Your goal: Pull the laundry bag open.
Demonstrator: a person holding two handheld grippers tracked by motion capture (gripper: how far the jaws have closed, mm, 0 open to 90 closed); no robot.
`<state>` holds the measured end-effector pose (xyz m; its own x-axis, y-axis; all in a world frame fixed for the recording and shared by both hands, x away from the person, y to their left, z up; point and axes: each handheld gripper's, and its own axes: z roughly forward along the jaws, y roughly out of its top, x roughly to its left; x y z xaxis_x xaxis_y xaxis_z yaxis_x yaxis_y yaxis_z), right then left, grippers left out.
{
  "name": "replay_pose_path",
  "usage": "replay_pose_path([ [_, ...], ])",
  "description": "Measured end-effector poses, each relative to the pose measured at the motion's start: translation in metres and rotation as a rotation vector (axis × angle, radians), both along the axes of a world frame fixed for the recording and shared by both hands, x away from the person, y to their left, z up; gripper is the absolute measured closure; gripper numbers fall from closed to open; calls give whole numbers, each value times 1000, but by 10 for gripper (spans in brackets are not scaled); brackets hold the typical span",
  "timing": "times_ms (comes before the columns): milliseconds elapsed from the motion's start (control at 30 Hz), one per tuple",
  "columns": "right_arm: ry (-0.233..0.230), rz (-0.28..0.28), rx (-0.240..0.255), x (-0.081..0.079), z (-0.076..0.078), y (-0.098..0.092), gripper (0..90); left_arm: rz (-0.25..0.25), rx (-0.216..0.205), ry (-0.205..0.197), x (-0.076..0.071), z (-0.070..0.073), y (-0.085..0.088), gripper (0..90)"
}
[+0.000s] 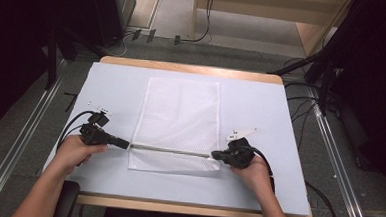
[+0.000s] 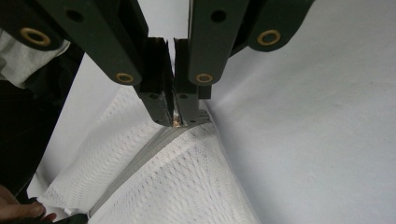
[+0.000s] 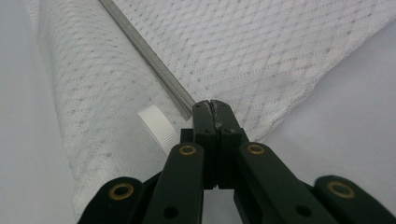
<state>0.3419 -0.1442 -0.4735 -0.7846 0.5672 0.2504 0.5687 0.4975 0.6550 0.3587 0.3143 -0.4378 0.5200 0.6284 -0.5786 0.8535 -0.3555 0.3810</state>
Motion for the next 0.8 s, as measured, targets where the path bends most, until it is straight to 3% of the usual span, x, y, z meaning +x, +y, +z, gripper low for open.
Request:
replay_pose_path([
  [167,-1,3,-1,0,0,0,900,16,3,-2,1,-1,2,879],
  [267,4,2,1,0,0,0,900,23,-27,16,1,0,5,877],
  [567,22,3,17,2,0,-1,900,17,-5,-47,-1,1,1,862],
  [800,32,9,36,3,3,-1,768,23,-14,-95,-1,2,3,682],
])
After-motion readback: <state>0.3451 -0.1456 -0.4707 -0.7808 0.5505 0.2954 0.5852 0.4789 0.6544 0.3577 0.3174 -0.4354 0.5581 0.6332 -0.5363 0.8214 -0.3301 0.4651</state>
